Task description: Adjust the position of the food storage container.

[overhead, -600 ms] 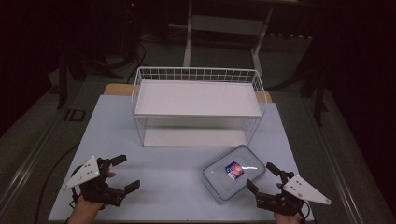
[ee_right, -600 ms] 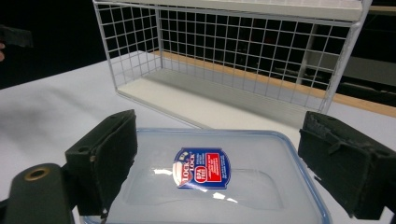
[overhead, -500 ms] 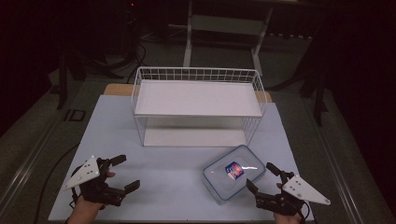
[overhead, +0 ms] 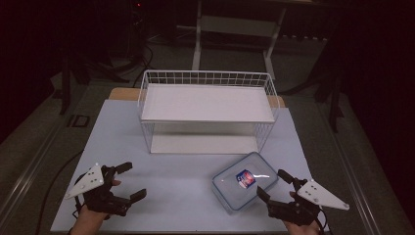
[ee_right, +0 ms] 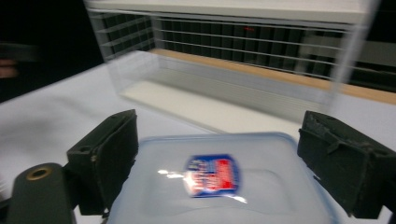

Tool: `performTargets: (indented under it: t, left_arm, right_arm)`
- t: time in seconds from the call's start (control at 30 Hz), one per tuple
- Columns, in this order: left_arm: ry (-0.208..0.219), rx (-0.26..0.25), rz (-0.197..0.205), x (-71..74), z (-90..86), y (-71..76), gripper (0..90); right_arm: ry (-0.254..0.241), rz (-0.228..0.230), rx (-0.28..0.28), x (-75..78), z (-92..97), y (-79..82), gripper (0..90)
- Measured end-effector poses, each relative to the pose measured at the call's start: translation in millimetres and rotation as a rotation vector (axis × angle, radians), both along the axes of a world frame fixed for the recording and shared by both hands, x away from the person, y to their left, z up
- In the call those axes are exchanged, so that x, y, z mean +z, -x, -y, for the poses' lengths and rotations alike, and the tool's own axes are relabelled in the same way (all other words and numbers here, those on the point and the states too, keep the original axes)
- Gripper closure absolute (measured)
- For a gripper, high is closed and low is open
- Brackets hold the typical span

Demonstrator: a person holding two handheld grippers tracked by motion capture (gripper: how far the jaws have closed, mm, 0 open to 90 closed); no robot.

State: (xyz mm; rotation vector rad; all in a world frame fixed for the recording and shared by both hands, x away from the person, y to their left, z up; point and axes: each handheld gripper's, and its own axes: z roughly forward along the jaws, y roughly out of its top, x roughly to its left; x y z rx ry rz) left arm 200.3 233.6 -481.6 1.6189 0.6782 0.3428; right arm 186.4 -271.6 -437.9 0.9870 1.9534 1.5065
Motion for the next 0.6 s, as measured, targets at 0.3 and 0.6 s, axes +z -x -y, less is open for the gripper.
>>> performTargets:
  t: [0.3, 0.6]
  left_arm:
    - [-0.005, -0.001, -0.004, -1.2, 1.3, -1.7, 0.0]
    - [-0.022, -0.005, -0.003, -2.3, 3.9, -2.1, 0.0]
  right_arm:
    - [0.077, -0.111, 0.072, -11.7, 1.4, 3.2, 30.3]
    - [0.136, -0.174, 0.108, -32.5, 2.0, 11.4, 63.0]
